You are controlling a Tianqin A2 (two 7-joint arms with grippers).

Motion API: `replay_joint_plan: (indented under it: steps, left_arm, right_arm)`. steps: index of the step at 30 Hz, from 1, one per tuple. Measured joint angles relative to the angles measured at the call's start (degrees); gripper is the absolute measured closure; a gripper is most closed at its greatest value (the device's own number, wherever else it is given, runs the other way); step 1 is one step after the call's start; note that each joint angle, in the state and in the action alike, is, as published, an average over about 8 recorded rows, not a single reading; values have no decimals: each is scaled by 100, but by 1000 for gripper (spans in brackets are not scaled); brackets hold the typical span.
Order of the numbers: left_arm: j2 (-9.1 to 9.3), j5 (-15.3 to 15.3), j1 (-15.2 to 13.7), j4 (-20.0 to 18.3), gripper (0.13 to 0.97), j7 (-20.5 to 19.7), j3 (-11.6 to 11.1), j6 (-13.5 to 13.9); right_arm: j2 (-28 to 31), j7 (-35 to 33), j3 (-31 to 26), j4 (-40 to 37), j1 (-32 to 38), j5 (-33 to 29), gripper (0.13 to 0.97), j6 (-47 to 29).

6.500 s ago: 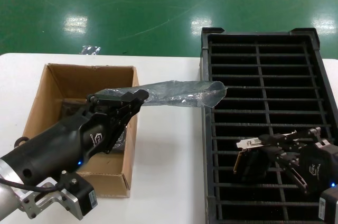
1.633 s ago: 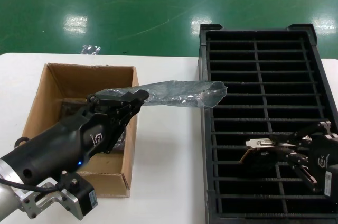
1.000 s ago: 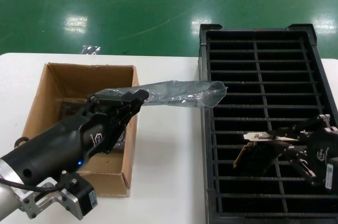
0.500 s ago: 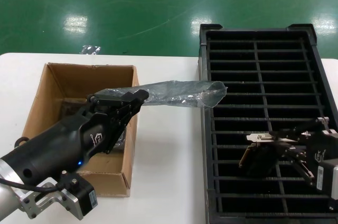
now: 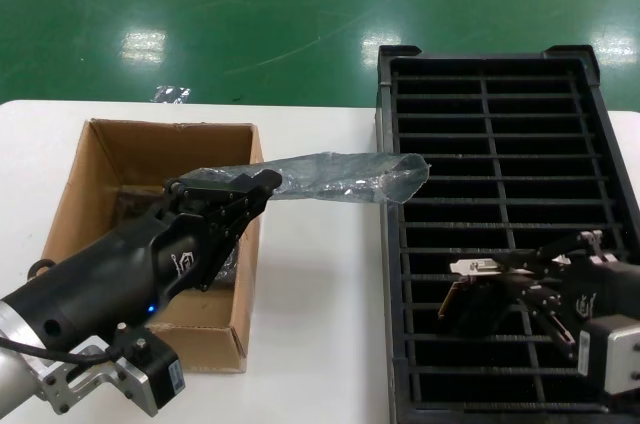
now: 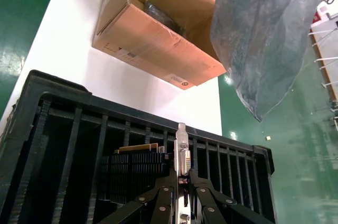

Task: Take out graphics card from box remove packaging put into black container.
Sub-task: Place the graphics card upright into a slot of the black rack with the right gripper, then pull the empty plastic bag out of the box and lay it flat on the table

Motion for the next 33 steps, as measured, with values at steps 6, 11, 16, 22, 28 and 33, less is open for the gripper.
replay_joint_plan:
  steps: [6, 11, 16, 22, 28, 33]
  left_arm:
    - [0, 0, 0, 0, 959, 0, 0, 0]
    - [0, 0, 0, 0, 959, 0, 0, 0]
    - [0, 0, 0, 0, 959, 0, 0, 0]
    - [0, 0, 0, 0, 959, 0, 0, 0]
    - [0, 0, 0, 0, 959, 0, 0, 0]
    - [0, 0, 0, 0, 959, 0, 0, 0]
  right_arm:
    - [-122, -134, 77, 0, -218, -169, 924, 234]
    - [-185, -212, 149, 0, -330, -303, 924, 343]
    - [-216, -282, 151, 0, -446, -370, 924, 355]
    - [-217, -422, 125, 0, -599, -336, 917, 383]
    - [-126, -633, 140, 0, -673, -41, 904, 446]
    - [44, -822, 207, 0, -707, 412, 850, 477]
